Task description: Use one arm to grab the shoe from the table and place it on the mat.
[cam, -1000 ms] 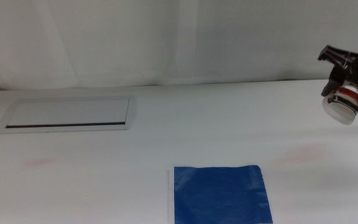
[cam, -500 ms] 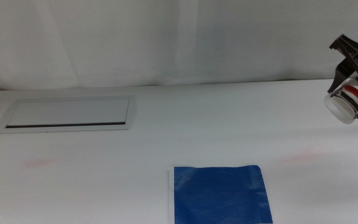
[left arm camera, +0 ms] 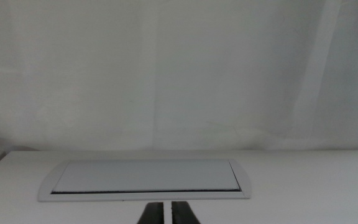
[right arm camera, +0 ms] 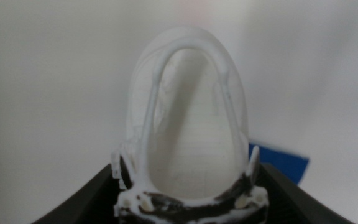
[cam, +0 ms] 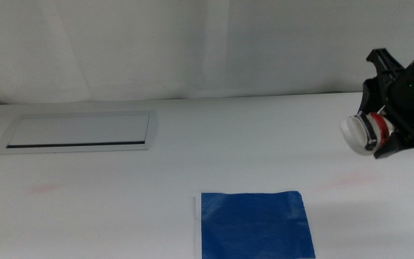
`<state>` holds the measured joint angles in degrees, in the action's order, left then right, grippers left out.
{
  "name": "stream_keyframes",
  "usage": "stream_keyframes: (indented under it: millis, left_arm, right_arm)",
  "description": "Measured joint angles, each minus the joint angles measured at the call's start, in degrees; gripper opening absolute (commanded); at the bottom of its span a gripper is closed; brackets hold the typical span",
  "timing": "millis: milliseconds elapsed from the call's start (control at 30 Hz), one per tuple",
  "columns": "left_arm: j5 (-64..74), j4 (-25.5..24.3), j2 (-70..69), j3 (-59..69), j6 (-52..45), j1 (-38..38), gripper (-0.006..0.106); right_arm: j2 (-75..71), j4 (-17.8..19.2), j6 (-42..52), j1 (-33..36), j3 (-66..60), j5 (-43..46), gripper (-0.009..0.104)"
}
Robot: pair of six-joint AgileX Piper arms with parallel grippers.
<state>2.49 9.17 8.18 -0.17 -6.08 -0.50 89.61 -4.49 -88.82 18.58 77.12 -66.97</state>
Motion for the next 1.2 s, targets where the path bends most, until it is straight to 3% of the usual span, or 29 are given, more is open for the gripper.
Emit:
stream_keyframes:
  millis: [267,900,1200]
  left_arm:
    - [0.0,0.0,0.0,0.0,0.0,0.0,-0.002]
    - [0.0,0.0,0.0,0.0,0.0,0.0,-0.002]
    - [0.0,0.0,0.0,0.0,0.0,0.0,-0.002]
  right_arm:
    - [0.0,0.0,-15.2,5.8,0.0,-2.3,-0.002]
    - [7.8,0.2,-28.1,19.8,0.0,-2.1,-0.002]
    - [12.1,0.2,-31.9,24.2,0.0,1.9,-0.002]
